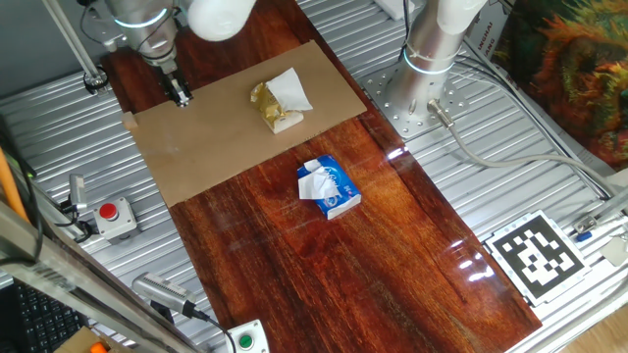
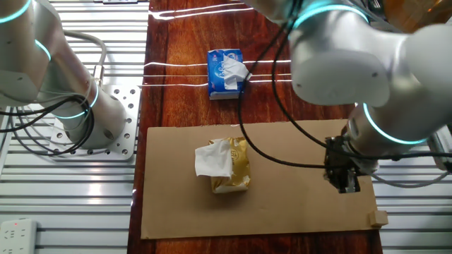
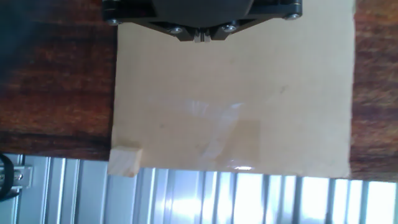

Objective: Hold a small block with the gripper and sweep it from left to right on the table

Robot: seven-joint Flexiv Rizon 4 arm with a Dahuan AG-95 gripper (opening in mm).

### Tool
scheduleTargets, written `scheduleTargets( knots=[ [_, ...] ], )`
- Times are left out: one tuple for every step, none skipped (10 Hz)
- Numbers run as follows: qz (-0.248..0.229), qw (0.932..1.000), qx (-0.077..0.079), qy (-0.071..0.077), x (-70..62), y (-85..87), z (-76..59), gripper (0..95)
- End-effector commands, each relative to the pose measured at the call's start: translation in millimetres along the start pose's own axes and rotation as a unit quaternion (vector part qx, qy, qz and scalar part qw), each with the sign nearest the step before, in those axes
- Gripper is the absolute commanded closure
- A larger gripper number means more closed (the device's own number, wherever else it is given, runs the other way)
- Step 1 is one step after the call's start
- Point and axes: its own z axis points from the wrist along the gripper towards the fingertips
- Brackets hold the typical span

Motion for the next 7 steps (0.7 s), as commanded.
scheduleTargets(
  knots=[
    [0.001, 1.0, 0.001, -0.002, -3.5, -1.3, 7.8, 95.0],
    [0.001, 1.0, 0.003, -0.002, -4.7, -1.5, 9.2, 95.0],
    [-0.001, 1.0, 0.001, -0.005, -10.4, -3.3, 14.6, 95.0],
    [-0.002, 1.0, 0.002, -0.005, -14.9, -5.2, 16.1, 95.0],
    [-0.005, 1.0, 0.002, -0.005, -22.9, -10.4, 16.6, 95.0],
    [-0.003, 1.0, 0.001, -0.004, -27.4, -11.6, 12.7, 95.0],
    [-0.003, 1.0, 0.0, -0.004, -31.9, -11.6, 8.5, 95.0]
  ],
)
